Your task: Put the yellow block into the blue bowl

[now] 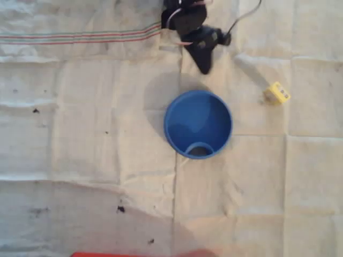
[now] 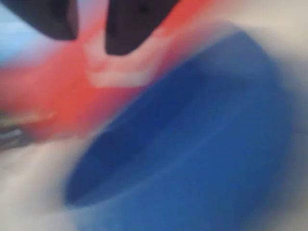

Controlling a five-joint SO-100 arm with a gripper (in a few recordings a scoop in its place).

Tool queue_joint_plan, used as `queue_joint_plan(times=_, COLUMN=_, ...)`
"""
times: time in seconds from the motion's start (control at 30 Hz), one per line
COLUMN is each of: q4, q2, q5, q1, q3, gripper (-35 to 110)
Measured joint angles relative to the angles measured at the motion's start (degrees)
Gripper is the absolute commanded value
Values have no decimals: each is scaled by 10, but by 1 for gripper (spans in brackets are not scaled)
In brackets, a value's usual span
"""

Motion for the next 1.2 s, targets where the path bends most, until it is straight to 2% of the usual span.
queue_joint_plan(times=0.33, q4=-55, q2=-420, q5=-139, q1=-21, q3=-262, gripper=1)
queue_joint_plan(times=0.47, q4=-59, q2=-612, q5=-221, q1=-22, q3=-433, gripper=1)
queue_joint_plan(times=0.6, q4=-61, q2=-729, q5=-327, q1=-29, q3=-563, gripper=1)
queue_joint_plan(times=0.73, q4=-55, q2=-763, q5=-434, q1=-59, q3=-626, gripper=1)
queue_joint_plan(times=0.9, q4=19, q2=-763, q5=-526, q1=-83, q3=-650, gripper=1)
queue_joint_plan(times=1.2, q4=143, q2=-764, q5=-554, q1=-144, q3=-650, gripper=5)
